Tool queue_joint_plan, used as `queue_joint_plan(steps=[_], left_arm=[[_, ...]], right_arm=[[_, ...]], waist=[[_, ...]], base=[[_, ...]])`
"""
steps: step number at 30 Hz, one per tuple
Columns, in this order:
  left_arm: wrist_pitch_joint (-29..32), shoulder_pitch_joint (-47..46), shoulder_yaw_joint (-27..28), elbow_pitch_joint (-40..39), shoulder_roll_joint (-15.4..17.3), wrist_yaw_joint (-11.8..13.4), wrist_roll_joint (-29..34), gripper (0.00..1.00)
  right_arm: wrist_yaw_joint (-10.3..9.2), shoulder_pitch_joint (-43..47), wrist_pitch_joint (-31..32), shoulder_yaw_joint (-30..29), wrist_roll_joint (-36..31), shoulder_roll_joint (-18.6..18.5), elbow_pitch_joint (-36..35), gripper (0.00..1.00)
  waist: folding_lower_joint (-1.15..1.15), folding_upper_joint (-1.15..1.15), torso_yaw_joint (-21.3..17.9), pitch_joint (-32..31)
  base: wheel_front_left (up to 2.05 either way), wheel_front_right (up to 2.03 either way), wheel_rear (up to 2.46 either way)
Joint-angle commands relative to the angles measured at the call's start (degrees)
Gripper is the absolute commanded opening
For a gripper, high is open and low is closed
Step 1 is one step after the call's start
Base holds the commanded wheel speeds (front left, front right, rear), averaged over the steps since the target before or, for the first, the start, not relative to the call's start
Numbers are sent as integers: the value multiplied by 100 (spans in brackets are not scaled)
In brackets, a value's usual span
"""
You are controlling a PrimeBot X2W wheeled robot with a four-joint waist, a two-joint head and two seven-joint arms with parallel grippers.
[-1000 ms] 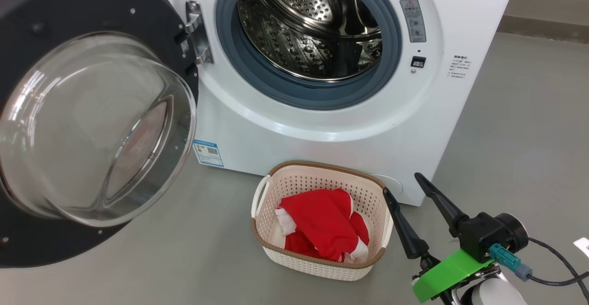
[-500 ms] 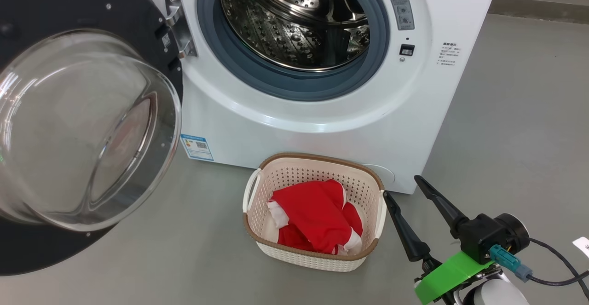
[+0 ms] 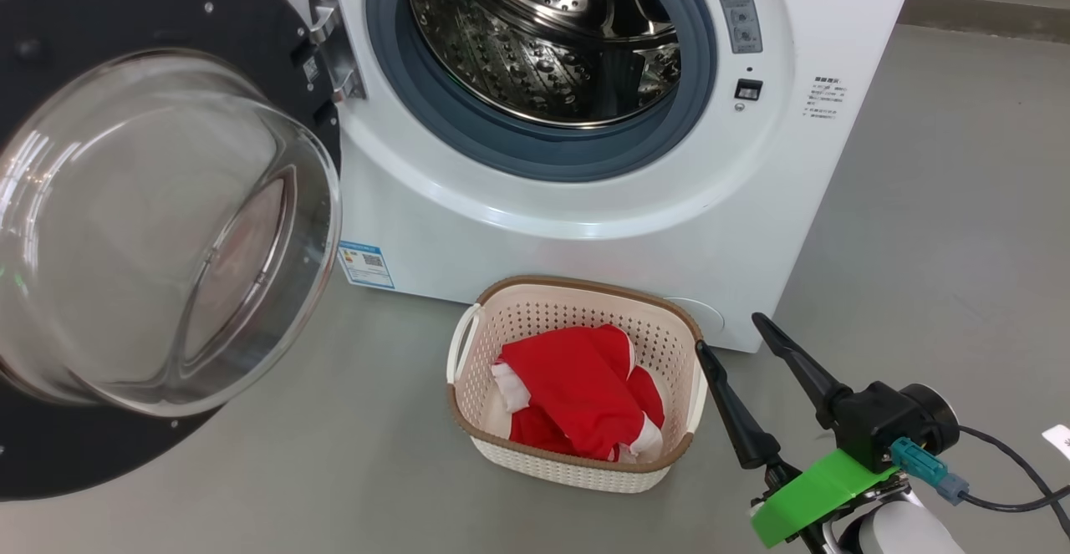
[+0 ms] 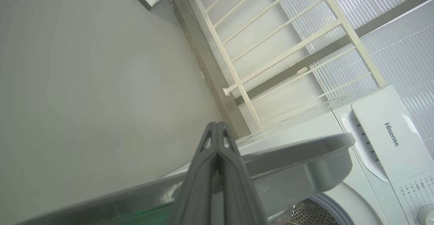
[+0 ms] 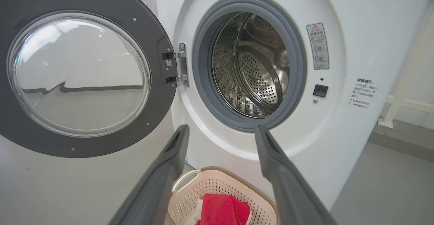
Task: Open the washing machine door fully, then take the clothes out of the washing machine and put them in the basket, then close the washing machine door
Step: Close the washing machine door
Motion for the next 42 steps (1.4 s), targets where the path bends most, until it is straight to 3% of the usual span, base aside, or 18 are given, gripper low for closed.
queue_joint_plan(steps=[1,20,33,42], left_arm=[[198,109,-57,-144,157,-68,-82,0],[1210,1317,163,-1663,-339,-275,-717,0],[1630,2159,444,-3420,-1109,231,-1238,0],[1776,2403,553,-4150,-1601,529,-1568,0]], right_arm=[[20,-168,-37,127,18,16,-120,100],[20,-78,-37,174,43,144,-52,100],[20,-93,-37,138,72,195,-41,100],[20,-92,-37,90,95,213,-21,100]], waist=[[0,0,7,-9],[0,0,15,-118],[0,0,-20,-70],[0,0,-77,-58]], base=[[0,0,0],[0,0,0],[0,0,0],[0,0,0]])
